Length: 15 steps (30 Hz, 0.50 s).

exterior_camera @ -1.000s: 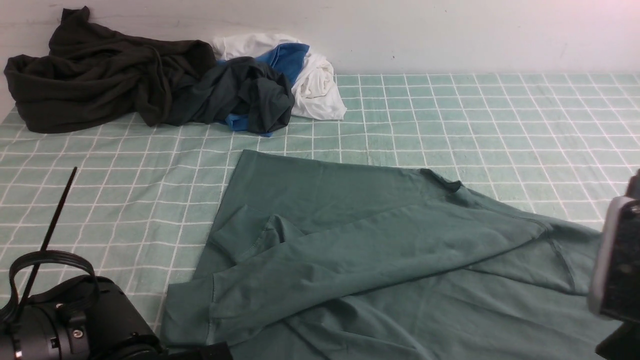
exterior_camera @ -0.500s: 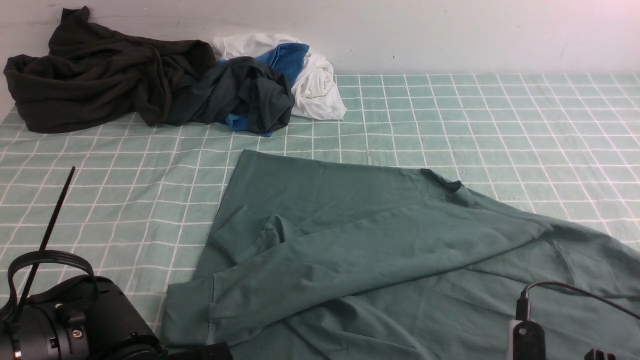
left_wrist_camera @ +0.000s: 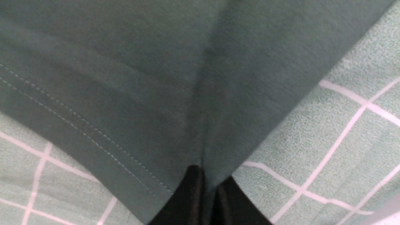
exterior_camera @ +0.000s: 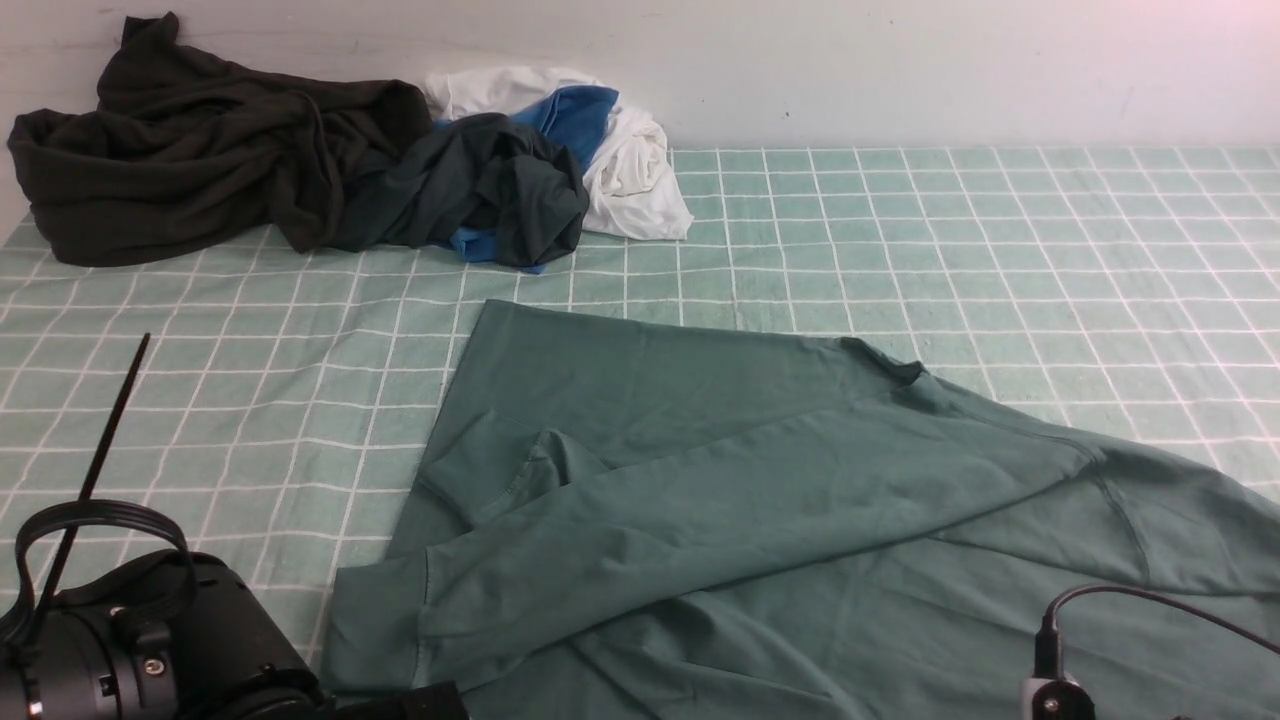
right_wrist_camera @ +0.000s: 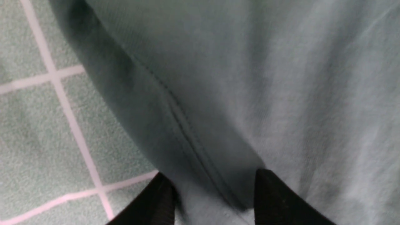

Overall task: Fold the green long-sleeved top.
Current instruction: Use both arms simultaneously to clamp the lower edge of the clothing fabric

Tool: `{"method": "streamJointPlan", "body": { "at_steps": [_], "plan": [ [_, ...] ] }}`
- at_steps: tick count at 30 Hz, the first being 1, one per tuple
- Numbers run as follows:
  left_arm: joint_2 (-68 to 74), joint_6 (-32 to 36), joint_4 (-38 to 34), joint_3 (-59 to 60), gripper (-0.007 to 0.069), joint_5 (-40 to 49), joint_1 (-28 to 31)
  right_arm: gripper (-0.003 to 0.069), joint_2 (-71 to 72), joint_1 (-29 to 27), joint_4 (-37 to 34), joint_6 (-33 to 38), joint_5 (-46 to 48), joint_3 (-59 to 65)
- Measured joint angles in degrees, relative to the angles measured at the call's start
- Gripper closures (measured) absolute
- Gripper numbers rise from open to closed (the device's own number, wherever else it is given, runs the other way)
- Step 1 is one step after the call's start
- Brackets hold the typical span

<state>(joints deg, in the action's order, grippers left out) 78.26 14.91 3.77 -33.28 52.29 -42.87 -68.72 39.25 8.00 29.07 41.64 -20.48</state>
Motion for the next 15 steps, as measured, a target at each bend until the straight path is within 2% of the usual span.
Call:
{"method": "streamJointPlan", "body": {
  "at_steps": [7,13,15],
  "plan": [
    [0.0,0.0,-0.1,0.0,0.0619,0.0,0.0,0.0429,-1.9,0.2,0.0,0.0,-0.3,-0.3],
    [-0.6,0.0,-0.3,-0.6,0.0619,0.7,0.0,0.0607,-0.4,0.3,2.6,-0.3,5.5,-5.3],
    [-0.7,-0.4,0.2,-2.3,0.0619,2.3,0.0,0.0645,0.3,0.3,3.6,-0.3,8.5,-8.3]
  ]
}}
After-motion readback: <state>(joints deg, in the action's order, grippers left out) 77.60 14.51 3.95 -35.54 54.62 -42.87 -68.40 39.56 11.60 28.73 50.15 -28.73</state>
